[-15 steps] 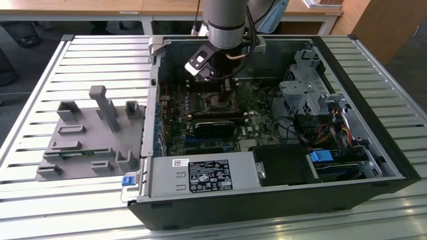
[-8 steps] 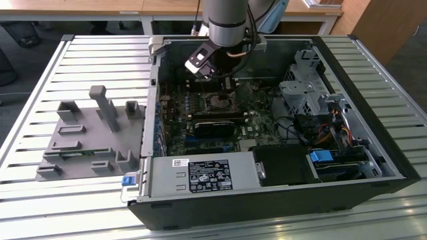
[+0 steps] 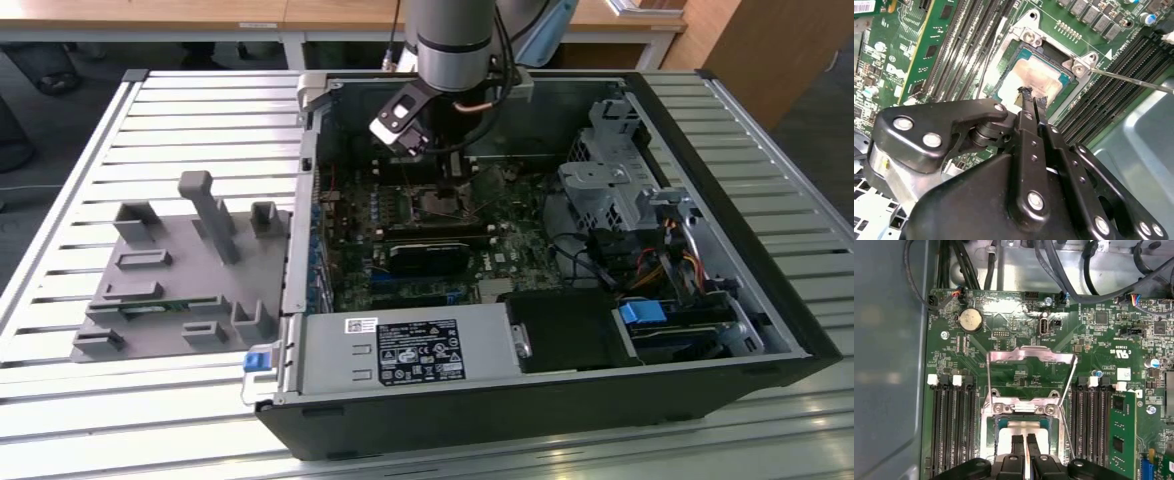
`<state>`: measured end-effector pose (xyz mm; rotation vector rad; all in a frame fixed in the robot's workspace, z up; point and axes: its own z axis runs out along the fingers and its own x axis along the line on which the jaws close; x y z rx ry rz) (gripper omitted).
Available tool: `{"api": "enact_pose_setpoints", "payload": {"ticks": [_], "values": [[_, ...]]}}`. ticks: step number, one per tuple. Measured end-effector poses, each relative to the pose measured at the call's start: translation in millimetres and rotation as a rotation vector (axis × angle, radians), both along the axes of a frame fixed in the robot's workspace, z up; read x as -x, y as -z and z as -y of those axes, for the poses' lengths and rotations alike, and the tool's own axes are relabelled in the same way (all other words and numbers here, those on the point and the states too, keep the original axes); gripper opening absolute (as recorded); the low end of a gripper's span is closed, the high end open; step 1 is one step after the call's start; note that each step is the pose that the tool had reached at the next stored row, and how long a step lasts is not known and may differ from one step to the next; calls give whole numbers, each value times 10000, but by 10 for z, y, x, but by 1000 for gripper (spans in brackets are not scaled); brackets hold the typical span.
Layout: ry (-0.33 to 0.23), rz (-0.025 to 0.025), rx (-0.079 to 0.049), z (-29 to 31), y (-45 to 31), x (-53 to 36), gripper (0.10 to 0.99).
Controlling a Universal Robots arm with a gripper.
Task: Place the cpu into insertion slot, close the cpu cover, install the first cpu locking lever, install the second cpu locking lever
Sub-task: 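Place the cpu into insertion slot, then close the cpu cover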
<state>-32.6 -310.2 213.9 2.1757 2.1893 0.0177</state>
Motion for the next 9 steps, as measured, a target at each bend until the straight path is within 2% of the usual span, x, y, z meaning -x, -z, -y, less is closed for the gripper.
{"api": "enact_pose_setpoints", "payload": {"ticks": [2, 9], "values": [[0, -2, -1, -27, 0, 0, 106], [0, -5, -2, -27, -39, 1, 106]]}}
